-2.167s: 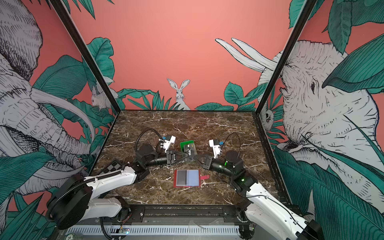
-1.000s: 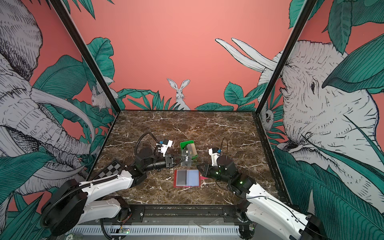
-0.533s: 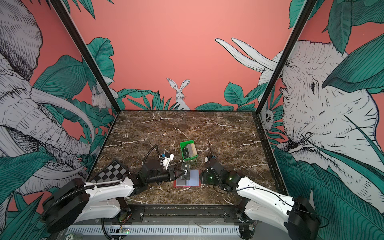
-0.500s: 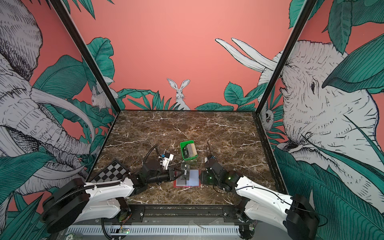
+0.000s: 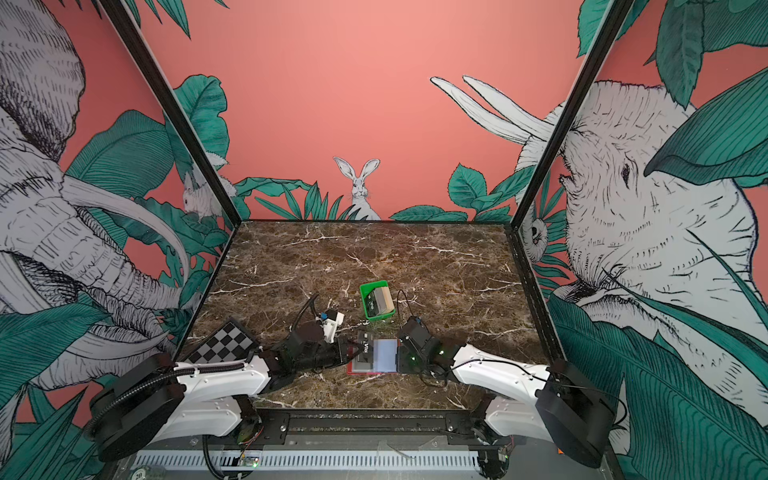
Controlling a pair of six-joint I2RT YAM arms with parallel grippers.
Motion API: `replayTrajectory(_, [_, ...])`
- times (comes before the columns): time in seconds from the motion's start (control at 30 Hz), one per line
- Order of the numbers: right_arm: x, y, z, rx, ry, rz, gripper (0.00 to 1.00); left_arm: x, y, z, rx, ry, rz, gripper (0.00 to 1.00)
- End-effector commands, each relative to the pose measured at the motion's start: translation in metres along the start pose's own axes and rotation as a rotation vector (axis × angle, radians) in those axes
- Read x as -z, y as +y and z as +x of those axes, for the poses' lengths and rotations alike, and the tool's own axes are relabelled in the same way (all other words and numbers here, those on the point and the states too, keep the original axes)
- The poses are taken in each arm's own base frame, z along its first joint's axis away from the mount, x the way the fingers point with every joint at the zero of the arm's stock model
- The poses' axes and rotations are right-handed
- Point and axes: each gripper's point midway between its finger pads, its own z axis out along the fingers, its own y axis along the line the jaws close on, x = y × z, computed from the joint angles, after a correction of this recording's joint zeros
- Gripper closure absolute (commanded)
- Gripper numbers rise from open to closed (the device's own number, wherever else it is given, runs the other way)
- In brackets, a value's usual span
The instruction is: Put the credit cards into the card holder
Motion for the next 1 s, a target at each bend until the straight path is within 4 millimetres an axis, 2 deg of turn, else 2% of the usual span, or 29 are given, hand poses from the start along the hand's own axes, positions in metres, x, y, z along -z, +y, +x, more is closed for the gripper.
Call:
replayTrajectory(0.0, [-0.001, 0.008, -0.007, 0.009, -0.025, -0.007, 0.79, -0.003, 0.006, 0.002, -0.008, -0.001, -0.017, 1.00])
replayTrajectory(0.47, [-0.014, 0.001, 0.002, 0.016, 0.014, 0.035, 0.81, -0.016, 0.013, 0.008, 0.008, 0.014, -0.028, 1.00])
replayTrajectory(0.97, [-0.017, -0.004, 0.006, 0.013, 0.011, 0.050, 0.82, -0.028, 0.027, 0.013, 0.062, 0.021, -0.033, 1.00])
